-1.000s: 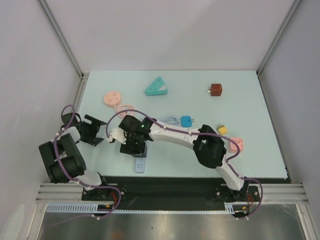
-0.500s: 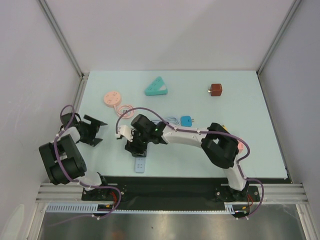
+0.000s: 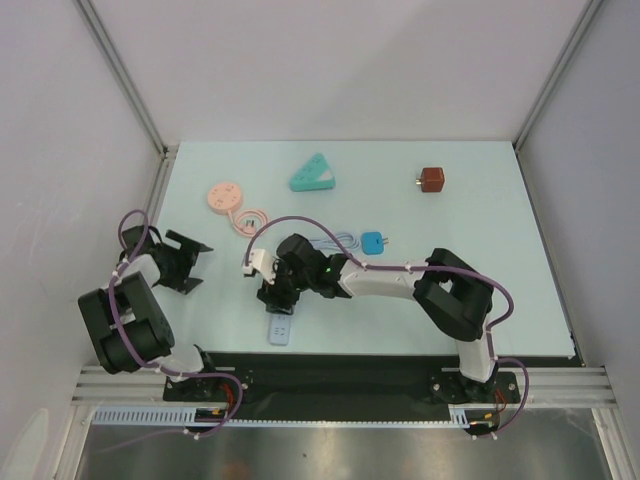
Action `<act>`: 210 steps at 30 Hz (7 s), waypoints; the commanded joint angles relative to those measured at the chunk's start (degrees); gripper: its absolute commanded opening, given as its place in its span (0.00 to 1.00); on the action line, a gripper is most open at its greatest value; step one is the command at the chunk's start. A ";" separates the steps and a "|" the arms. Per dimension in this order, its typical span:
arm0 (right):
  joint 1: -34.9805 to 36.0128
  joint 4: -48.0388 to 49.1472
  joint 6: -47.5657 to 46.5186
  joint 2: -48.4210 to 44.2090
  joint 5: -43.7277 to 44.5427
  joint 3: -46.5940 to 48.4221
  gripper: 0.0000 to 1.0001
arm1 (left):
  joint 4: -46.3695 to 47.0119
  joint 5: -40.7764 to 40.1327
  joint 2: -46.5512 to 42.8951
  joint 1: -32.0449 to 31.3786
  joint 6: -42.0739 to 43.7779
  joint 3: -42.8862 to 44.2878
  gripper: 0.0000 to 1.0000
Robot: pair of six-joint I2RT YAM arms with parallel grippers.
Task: Insert the plug
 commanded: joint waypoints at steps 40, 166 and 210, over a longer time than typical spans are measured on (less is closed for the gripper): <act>-3.80 -24.40 -0.70 -7.48 1.24 17.37 0.71 | 0.32 2.19 -5.43 -3.03 5.53 0.68 0.97; -27.44 -32.92 53.54 -32.10 35.33 -18.06 0.50 | -10.15 -9.06 -20.90 -53.04 27.50 23.10 0.84; -76.48 -17.81 46.51 -65.49 -11.95 -21.21 0.88 | -18.49 -6.60 40.09 -85.03 63.45 64.49 0.74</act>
